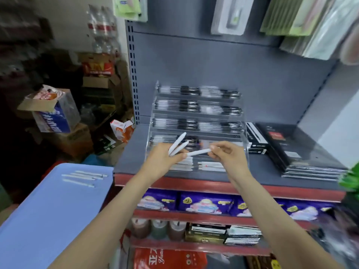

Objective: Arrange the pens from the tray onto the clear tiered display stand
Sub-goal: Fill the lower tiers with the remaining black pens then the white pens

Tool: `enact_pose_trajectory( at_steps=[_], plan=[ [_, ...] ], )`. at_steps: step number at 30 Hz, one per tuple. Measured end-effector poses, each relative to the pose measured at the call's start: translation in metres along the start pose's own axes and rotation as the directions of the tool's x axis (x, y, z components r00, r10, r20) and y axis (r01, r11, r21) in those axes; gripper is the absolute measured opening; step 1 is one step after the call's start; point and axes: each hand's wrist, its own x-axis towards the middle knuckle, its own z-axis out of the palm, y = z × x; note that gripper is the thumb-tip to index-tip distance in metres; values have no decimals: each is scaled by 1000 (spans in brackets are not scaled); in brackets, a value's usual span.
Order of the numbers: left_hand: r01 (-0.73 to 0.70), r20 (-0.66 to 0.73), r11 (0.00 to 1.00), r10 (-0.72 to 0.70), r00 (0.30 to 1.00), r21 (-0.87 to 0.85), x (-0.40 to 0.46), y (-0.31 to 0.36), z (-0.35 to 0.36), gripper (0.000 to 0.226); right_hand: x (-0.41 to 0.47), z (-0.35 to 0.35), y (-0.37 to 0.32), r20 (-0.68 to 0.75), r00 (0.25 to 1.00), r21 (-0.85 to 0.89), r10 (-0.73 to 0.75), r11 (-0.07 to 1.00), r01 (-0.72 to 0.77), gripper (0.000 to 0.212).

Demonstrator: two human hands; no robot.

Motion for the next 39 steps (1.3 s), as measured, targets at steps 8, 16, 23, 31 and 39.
enact_pose_trajectory(
  at_steps=[8,16,23,31,39],
  plan=[
    [45,-45,863,-25,999,504,31,13,60,20,23,-88,24,-222,966,-494,-132,869,6,35],
    [26,59,742,-87,994,670,42,21,95,36,33,-106,39,-115,989,-451,95,882,-137,42],
    [18,89,790,-91,992,613,39,24,98,40,31,-107,36,-81,994,-484,76,869,-106,29],
    [-114,200,898,30,979,425,34,29,96,12,25,-108,32,-70,994,-515,86,850,-110,31],
    [-175,270,804,19,963,568,53,39,116,13,22,-105,30,-61,993,-538,96,836,-114,33]
  ],
)
